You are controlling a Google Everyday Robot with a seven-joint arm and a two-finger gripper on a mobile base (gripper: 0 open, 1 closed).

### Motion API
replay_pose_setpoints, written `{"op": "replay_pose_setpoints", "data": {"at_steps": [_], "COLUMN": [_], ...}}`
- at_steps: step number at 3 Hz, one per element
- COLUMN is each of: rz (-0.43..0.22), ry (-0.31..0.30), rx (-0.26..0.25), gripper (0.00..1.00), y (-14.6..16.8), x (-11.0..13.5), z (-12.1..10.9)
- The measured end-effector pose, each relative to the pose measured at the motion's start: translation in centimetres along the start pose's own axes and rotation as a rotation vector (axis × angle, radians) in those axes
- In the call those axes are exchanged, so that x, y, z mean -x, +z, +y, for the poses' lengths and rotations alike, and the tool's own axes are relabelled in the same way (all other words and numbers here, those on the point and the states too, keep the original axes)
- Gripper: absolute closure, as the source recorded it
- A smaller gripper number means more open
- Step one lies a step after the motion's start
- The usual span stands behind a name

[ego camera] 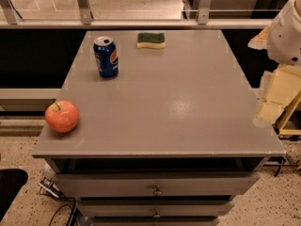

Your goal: Pick apple

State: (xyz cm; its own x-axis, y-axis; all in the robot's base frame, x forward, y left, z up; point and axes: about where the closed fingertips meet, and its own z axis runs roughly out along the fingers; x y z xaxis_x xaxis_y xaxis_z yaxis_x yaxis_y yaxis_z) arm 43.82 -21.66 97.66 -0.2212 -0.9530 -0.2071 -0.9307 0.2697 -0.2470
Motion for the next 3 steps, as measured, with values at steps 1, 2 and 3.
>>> {"op": "replay_pose_setpoints", "data": {"at_steps": [1, 2, 3], "rz": [0.0, -0.019, -0.121], "ry": [0.0, -0.001, -0.009], "rx": [0.0, -0.008, -0.01], "gripper": [0.0, 0.0, 0.0], "y": [0.0, 0.1, 1.8], "x": [0.0, 0.4, 2.2], "z": [0.0, -0.2, -0.8]}}
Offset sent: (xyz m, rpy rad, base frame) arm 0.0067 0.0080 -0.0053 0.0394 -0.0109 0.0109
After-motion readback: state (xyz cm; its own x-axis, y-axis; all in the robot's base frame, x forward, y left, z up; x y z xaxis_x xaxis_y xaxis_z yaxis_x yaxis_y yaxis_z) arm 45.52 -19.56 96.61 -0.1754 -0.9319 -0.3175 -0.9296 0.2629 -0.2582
